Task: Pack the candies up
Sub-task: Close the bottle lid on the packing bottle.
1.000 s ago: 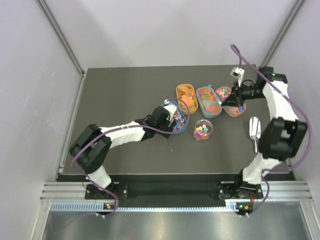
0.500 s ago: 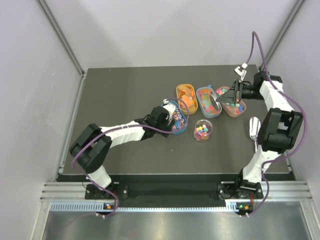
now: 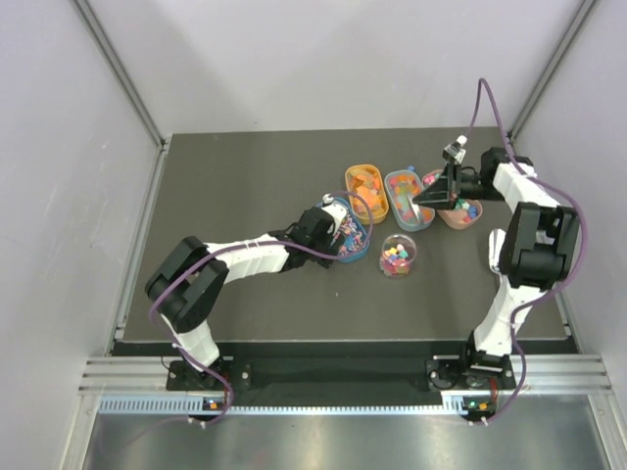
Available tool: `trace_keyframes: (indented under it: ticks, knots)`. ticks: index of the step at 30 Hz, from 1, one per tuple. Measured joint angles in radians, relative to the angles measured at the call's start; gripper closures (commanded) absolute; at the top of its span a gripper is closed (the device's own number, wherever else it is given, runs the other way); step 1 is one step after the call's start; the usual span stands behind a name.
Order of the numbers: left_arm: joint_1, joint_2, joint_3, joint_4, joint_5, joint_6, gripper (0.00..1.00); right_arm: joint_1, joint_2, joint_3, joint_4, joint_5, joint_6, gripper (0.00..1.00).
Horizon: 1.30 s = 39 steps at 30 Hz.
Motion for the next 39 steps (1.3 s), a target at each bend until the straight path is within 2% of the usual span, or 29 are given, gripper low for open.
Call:
trace_keyframes:
  ticks: [5,10,17,23,27,30,31,34,35,36,37,39]
  knots:
    - [0.0,0.0,0.0,0.005,-0.004,0.016,0.2,0.08,-0.113,-0.142,0.012,-0.004,0.032,0.91]
    - [0.0,0.0,0.0,0.006,-0.004,0.027,0.2,0.153,-0.153,-0.243,-0.017,-0.006,0.005,0.96]
    - [0.0,0.0,0.0,0.008,-0.004,0.031,0.2,0.13,-0.152,-0.336,-0.051,-0.014,-0.05,0.97]
    - [0.0,0.0,0.0,0.008,-0.003,0.03,0.2,0.09,-0.14,-0.342,-0.048,-0.027,-0.058,0.98]
    - [0.0,0.0,0.0,0.008,-0.003,0.03,0.2,0.047,-0.108,-0.329,-0.101,-0.022,-0.135,0.9]
    - [0.0,0.0,0.0,0.008,-0.003,0.03,0.2,0.012,-0.052,-0.266,-0.187,-0.004,-0.26,0.82]
    - [0.0,0.0,0.0,0.008,-0.003,0.029,0.2,0.002,-0.033,-0.238,-0.203,0.01,-0.296,0.76]
    - [0.0,0.0,0.0,0.008,-0.001,0.027,0.2,-0.021,0.001,-0.195,-0.22,0.044,-0.369,0.78]
    - [0.0,0.0,0.0,0.008,0.0,0.026,0.2,-0.027,0.006,-0.195,-0.229,0.054,-0.387,0.75]
    - [0.0,0.002,0.0,0.008,0.001,0.026,0.2,-0.033,0.012,-0.197,-0.237,0.065,-0.4,0.71]
    - [0.0,0.004,0.0,0.008,0.001,0.026,0.2,-0.035,0.016,-0.198,-0.243,0.073,-0.409,0.54]
    - [0.0,0.008,0.0,0.008,0.005,0.025,0.2,-0.04,0.023,-0.204,-0.248,0.089,-0.431,0.51]
